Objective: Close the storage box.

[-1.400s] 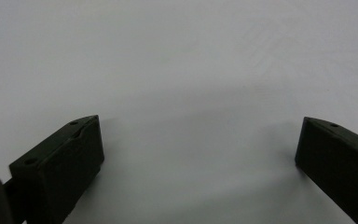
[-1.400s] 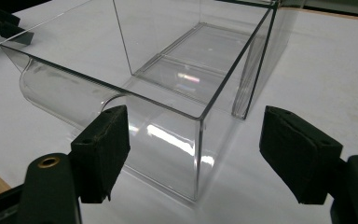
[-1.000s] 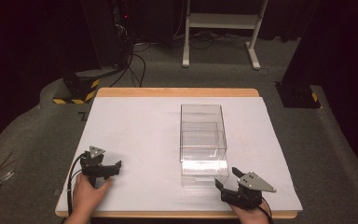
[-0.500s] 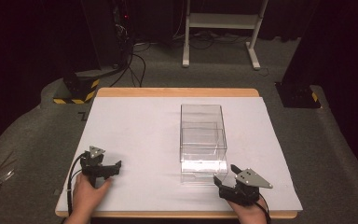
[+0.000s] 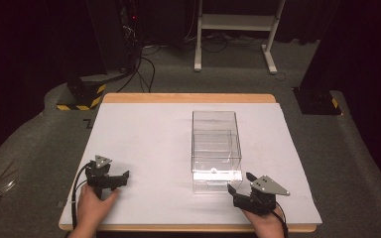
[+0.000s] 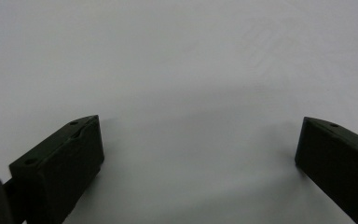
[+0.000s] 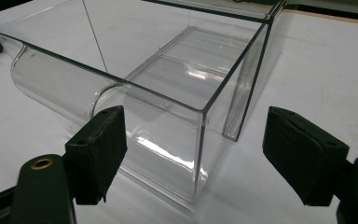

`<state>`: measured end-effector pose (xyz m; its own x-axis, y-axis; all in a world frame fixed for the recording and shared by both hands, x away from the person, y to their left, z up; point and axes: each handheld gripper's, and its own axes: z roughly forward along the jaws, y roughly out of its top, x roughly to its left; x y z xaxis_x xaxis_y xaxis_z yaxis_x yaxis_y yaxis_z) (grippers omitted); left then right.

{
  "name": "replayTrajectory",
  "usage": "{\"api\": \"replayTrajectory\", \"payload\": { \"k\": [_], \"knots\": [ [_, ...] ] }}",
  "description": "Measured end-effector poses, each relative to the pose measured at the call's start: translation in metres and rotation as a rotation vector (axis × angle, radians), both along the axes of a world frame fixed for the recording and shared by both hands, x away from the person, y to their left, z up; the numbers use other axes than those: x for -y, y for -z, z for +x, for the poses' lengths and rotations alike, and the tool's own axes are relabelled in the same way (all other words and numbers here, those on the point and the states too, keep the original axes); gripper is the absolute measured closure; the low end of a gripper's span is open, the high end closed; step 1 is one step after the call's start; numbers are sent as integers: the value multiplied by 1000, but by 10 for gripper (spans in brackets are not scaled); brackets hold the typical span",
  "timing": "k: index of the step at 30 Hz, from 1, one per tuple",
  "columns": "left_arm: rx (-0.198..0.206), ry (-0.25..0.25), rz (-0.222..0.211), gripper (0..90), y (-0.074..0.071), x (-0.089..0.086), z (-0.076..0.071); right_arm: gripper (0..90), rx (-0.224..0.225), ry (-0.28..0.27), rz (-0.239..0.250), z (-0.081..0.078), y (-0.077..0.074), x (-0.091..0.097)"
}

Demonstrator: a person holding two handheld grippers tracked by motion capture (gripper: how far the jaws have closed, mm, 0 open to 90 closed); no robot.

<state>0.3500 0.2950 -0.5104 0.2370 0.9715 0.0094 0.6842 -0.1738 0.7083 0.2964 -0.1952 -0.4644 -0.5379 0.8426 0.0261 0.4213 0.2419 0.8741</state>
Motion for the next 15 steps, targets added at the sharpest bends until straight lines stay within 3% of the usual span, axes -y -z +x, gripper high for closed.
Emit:
{"api": "replayTrajectory", "payload": {
  "k": [15],
  "knots": [
    [0, 0, 0, 12, 0, 0, 0, 220, -9, 30, 7, 16, 1, -3]
  ]
}}
